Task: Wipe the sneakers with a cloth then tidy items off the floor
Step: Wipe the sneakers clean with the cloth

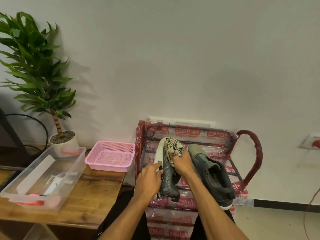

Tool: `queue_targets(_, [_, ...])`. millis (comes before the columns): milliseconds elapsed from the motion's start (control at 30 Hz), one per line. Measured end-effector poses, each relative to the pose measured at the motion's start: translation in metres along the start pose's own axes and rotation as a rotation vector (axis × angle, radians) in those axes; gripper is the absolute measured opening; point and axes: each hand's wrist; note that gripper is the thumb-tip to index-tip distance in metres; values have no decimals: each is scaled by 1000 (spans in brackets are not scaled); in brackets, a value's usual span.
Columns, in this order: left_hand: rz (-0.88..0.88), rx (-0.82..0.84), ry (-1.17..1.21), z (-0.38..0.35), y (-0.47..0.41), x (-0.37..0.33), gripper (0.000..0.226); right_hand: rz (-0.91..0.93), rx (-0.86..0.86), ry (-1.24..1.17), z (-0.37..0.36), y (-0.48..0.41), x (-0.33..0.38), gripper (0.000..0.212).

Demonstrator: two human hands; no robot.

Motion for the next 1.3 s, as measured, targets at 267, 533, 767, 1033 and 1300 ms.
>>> queue_targets(267, [-178, 217, -565, 27, -10, -8, 90, 211, 100, 239, 10, -1, 12, 45])
queue_targets(533, [-323, 277, -719, 19, -17, 10, 112, 354, 239, 450, 6, 29, -2, 45])
queue_targets(767, [-363, 254, -692, 21, -8, 8, 100, 392, 195, 516, -1, 45, -12, 57])
queue_targets(1033, [-361, 260, -757, 18, -13, 9, 108, 356, 169, 491, -2, 45, -12, 56])
queue_targets(1300, [-359, 250, -754, 18, -11, 7, 111, 389, 90, 553, -6, 43, -20, 59])
Point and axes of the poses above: each hand's wrist, its own y-axis away from the middle knuckle, its own z-axis out of the back of the hand, x = y × z, and after that the axes turned 9 degrees about z, right-handed
